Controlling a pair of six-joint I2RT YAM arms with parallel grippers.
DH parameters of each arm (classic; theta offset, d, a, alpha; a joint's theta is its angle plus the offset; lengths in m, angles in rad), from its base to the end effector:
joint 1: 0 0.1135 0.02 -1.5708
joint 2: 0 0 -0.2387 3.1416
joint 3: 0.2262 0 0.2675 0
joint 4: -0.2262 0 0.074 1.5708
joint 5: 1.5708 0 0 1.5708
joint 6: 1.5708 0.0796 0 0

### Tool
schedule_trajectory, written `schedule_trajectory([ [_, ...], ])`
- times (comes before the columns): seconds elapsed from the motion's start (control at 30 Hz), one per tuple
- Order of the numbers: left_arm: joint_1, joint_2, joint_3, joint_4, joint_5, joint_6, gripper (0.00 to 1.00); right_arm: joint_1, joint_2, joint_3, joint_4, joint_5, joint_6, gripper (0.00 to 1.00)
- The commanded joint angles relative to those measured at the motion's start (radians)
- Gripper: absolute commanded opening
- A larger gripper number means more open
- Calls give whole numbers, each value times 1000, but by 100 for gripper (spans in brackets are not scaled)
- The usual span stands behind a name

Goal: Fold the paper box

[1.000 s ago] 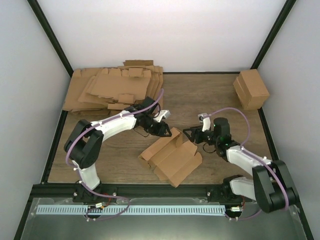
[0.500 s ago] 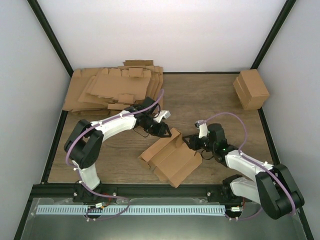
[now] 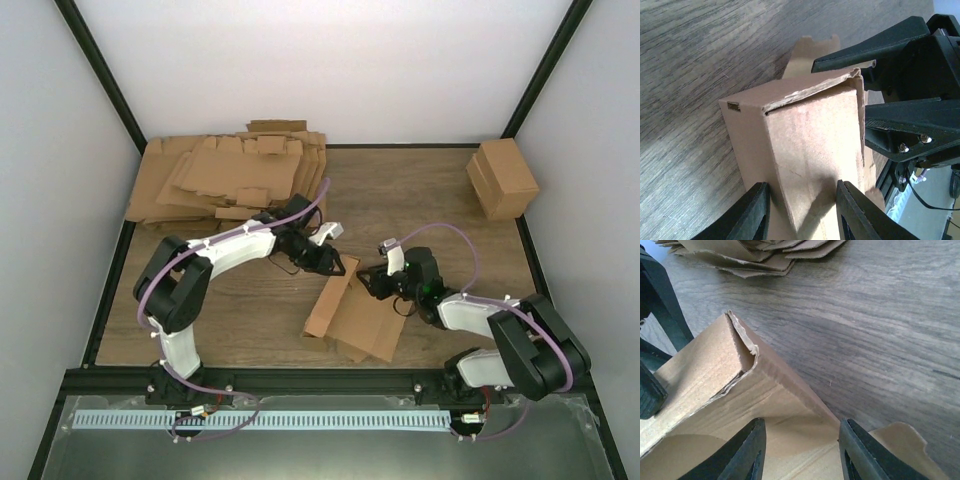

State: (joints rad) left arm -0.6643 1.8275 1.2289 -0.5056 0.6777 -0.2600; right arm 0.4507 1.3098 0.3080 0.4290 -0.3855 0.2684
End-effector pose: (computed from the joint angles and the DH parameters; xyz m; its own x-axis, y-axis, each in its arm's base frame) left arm 0.2770 -0.2803 0.1256 -0.8601 0.4191 -0.2908 0.4980 0.5662 -0.6568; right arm 0.2332 0.1461 0.0767 -0.6529 -0.0429 -0.7563 -0.5341 0.7341 0.4194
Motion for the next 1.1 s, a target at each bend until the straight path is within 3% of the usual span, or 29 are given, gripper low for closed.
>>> schedule_trajectory([
  [0.0, 3, 30, 36, 31, 47, 10, 39, 18, 40, -7, 164, 8, -54, 42],
  [0.17, 18, 45, 52, 32, 63, 15, 40, 23, 99, 4, 235, -13, -92, 45],
  [0.27, 32, 45, 58, 35, 73, 19, 53, 23, 126, 22, 256, -25, -108, 47],
  [0.33, 40, 41, 59, 40, 82, 26, 57, 23, 144, 31, 270, -23, -115, 47],
  [0.6, 70, 86, 89, 39, 117, 43, 52, 22, 246, 114, 269, 26, -184, 51],
  [0.77, 80, 121, 117, 18, 121, 68, 50, 23, 326, 164, 310, -75, -200, 50],
  [0.87, 93, 134, 130, 13, 132, 75, 50, 22, 360, 181, 332, -85, -193, 39],
  [1.0, 105, 126, 137, 16, 146, 76, 50, 23, 364, 187, 331, -35, -179, 13],
  [1.07, 111, 119, 138, 16, 150, 76, 51, 27, 357, 181, 325, 16, -166, 7],
])
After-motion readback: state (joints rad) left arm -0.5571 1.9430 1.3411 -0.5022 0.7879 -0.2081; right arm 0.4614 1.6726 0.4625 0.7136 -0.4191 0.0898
